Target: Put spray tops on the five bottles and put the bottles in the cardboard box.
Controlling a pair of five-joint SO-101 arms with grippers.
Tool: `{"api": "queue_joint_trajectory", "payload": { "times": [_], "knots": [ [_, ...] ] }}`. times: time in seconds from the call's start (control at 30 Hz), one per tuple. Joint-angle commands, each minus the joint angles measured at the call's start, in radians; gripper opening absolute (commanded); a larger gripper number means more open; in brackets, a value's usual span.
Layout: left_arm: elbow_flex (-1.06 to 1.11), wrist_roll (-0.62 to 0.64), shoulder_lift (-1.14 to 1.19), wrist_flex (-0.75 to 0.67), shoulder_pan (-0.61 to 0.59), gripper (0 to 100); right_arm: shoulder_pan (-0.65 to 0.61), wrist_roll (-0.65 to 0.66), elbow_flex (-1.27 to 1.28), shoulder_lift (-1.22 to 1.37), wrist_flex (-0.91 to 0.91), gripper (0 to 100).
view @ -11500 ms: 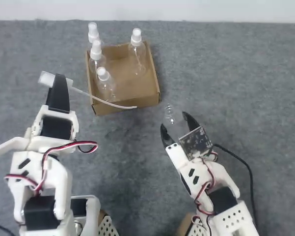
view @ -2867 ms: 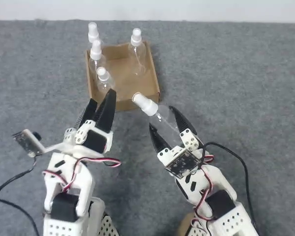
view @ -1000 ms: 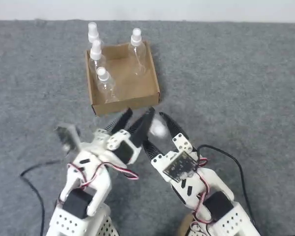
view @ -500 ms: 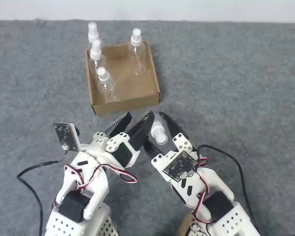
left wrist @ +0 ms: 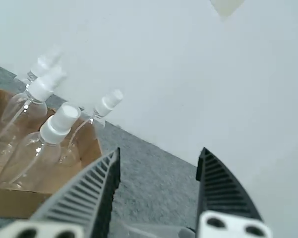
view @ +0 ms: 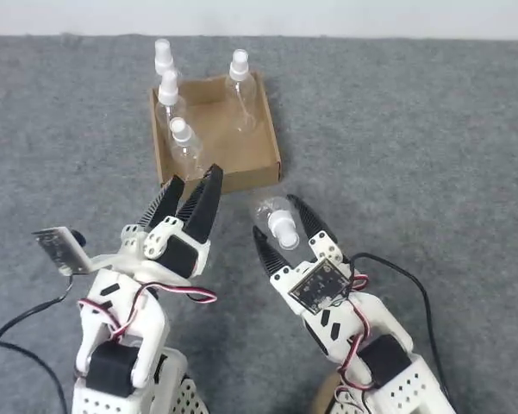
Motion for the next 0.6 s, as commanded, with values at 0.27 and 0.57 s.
{"api": "queue_joint_trajectory", "payload": {
  "times": [0.27, 0.57],
  "knots": [
    [-0.024, -0.06, 0.002, 0.006, -0.19, 23, 0.07, -0.008, 0.023, -0.027, 0.004, 11.9],
    [0.056, -0.089, 0.002, 0.008, -0.358, 23, 0.085, -0.009, 0.023, -0.025, 0.004, 11.9]
  ]
}}
